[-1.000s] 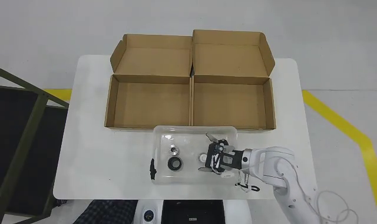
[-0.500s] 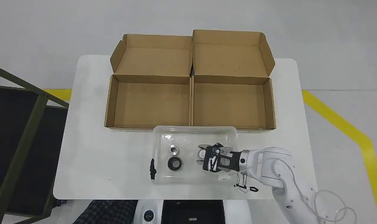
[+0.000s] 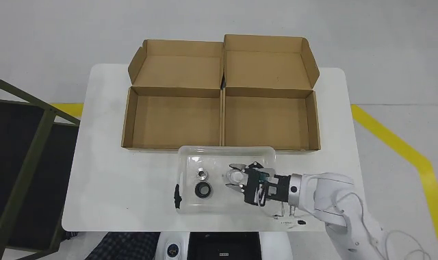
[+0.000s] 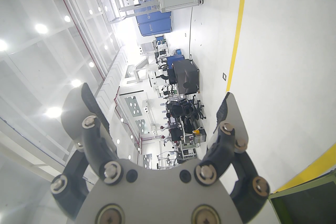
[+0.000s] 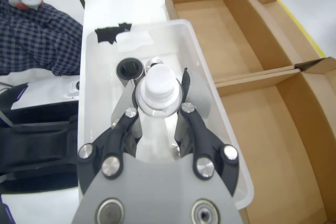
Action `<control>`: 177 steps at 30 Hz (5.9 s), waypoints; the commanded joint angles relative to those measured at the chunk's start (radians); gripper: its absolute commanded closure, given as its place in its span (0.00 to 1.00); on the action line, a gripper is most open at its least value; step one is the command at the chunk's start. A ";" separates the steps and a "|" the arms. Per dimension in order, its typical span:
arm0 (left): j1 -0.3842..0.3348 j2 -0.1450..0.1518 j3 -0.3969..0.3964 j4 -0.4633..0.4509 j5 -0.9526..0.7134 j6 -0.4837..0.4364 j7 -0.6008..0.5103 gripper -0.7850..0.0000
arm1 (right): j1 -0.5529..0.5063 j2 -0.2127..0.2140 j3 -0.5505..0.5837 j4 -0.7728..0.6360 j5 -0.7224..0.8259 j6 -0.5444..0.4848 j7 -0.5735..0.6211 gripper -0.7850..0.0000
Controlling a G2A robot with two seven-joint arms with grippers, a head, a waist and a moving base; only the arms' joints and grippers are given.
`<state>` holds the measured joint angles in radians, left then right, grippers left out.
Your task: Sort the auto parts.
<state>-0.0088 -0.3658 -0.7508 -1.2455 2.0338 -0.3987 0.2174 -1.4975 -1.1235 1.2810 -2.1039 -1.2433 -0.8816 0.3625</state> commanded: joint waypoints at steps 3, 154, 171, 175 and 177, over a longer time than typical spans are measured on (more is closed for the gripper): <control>0.000 0.000 0.000 0.000 0.000 0.000 0.000 0.00 | -0.025 0.001 0.050 0.006 0.126 0.040 -0.146 1.00; 0.000 0.000 0.000 0.000 0.000 0.000 0.000 0.00 | 0.150 0.018 -0.143 -0.069 -0.010 0.100 0.475 0.00; 0.000 0.000 0.000 0.000 0.000 0.000 0.000 0.00 | 0.129 0.041 -0.153 0.007 -0.031 0.064 0.535 0.00; 0.000 0.000 0.000 0.000 0.000 0.000 0.000 0.00 | 0.143 0.043 -0.161 0.039 -0.025 0.074 0.543 0.00; 0.000 0.000 0.000 0.000 0.000 0.000 0.000 0.00 | 0.152 0.043 -0.164 0.056 -0.025 0.080 0.547 0.00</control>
<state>-0.0088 -0.3658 -0.7508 -1.2455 2.0338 -0.3987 0.2174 -1.3500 -1.0805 1.1184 -2.0568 -1.2677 -0.8053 0.9064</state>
